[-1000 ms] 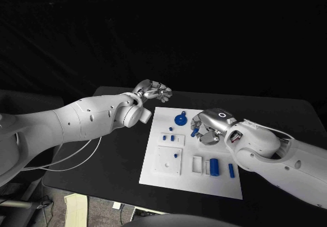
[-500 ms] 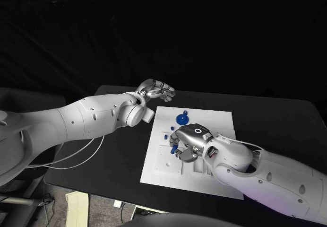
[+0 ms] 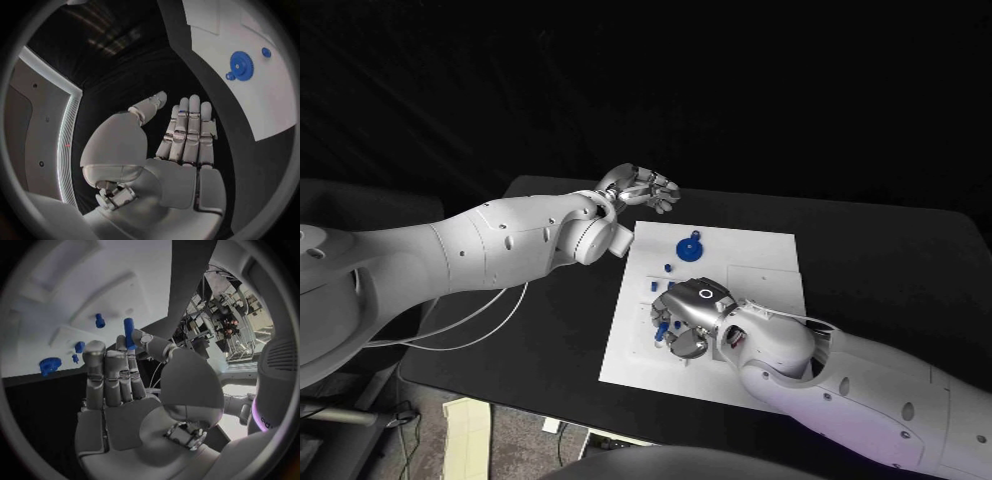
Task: Assemble the parts on the task board
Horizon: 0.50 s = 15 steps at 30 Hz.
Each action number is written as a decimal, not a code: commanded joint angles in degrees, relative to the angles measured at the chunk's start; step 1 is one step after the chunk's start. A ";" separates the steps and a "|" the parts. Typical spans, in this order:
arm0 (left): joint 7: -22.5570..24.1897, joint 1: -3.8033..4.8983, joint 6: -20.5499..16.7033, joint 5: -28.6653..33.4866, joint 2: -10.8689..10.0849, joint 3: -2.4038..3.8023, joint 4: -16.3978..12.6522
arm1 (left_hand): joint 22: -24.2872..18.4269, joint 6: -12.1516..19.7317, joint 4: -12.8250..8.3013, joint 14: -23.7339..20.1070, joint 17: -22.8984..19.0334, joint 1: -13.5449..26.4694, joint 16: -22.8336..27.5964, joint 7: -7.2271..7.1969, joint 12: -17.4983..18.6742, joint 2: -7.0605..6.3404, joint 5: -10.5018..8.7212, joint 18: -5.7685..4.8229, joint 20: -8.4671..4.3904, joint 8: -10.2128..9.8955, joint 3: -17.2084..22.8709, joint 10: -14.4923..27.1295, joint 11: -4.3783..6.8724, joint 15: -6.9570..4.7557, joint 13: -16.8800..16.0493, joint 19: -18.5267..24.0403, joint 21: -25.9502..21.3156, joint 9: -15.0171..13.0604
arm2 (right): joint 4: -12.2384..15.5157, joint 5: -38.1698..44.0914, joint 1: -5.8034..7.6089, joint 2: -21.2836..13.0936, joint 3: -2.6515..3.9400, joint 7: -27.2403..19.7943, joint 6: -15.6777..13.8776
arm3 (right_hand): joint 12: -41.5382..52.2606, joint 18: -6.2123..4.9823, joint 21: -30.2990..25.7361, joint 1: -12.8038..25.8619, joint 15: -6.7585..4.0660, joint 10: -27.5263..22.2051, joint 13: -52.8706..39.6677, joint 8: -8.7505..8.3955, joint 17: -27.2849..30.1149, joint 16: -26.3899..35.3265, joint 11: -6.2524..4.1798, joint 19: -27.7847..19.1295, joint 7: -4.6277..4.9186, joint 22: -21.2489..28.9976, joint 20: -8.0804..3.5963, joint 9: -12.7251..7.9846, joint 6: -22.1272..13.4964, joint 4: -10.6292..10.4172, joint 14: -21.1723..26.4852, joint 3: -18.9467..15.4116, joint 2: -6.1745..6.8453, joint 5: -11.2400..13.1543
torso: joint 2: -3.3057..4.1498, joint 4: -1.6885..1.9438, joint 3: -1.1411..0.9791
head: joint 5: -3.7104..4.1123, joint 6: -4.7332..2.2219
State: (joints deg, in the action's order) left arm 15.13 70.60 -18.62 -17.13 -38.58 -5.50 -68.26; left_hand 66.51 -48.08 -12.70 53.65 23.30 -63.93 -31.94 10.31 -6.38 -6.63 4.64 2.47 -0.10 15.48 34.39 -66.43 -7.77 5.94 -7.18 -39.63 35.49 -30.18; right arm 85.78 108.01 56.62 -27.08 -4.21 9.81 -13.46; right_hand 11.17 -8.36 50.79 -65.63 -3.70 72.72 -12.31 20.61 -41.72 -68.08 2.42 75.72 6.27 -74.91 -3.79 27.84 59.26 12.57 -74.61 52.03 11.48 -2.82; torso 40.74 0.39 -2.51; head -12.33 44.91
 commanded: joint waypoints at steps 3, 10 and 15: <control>0.53 0.08 0.80 0.25 0.25 0.05 -0.16 | 0.07 0.40 -0.11 0.10 0.09 0.14 0.25 -0.01 0.22 0.62 -0.18 1.09 0.46 0.20 -0.37 0.29 0.08 0.15 0.07 -0.10 -0.30 0.07 | -0.81 1.71 -0.64 0.63 -0.13 -0.48 0.15 | 0.17 -6.64 0.20 -0.02 -0.47 1.36 -0.11 0.19 0.09 -0.14 -0.14 0.13 -0.12 -0.95 -0.39 0.05 0.30 0.00 0.28 0.35 -0.36 0.02 | 0.02 -0.06 -0.10 | -0.28 0.26; 0.48 0.08 0.86 0.25 0.32 0.05 -0.15 | 0.08 0.41 -0.08 0.11 0.16 0.19 0.32 -0.01 0.21 0.66 -0.18 1.08 0.47 0.22 -0.39 0.29 0.08 0.15 0.07 -0.11 -0.34 0.08 | -1.53 1.82 -1.24 1.24 -0.27 -0.46 0.48 | 0.17 -6.64 0.20 0.00 -0.47 1.35 -0.13 0.18 0.10 -0.13 -0.14 0.12 -0.12 -0.95 -0.41 0.05 0.30 0.03 0.28 0.36 -0.40 0.02 | 0.00 -0.05 -0.12 | -0.46 0.50; 0.45 0.08 0.90 0.25 0.32 0.05 -0.12 | 0.09 0.42 -0.07 0.12 0.19 0.20 0.35 -0.01 0.21 0.67 -0.18 1.08 0.47 0.23 -0.40 0.30 0.07 0.16 0.08 -0.11 -0.36 0.09 | -1.77 2.01 -1.33 1.26 -0.46 -0.38 0.65 | 0.17 -6.64 0.20 0.01 -0.47 1.34 -0.13 0.18 0.10 -0.13 -0.14 0.12 -0.12 -0.95 -0.42 0.05 0.29 0.05 0.29 0.37 -0.42 0.02 | 0.00 -0.06 -0.08 | -0.56 0.64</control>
State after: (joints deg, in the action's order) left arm 15.10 70.60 -18.46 -17.13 -38.39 -5.50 -68.28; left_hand 66.55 -48.09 -12.70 53.65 23.42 -63.70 -31.94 10.31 -6.38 -6.41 4.64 2.46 -0.10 15.48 34.39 -66.43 -7.77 5.93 -7.19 -39.63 35.48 -30.18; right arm 84.02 109.01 55.34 -25.87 -4.65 9.78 -13.38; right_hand 11.06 -8.36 50.79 -65.46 -3.70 72.72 -12.55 20.55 -41.67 -68.08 2.42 75.72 6.19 -74.91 -3.77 27.79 59.15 12.58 -74.61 52.02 11.64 -2.82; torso 40.75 0.34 -2.61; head -12.84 45.51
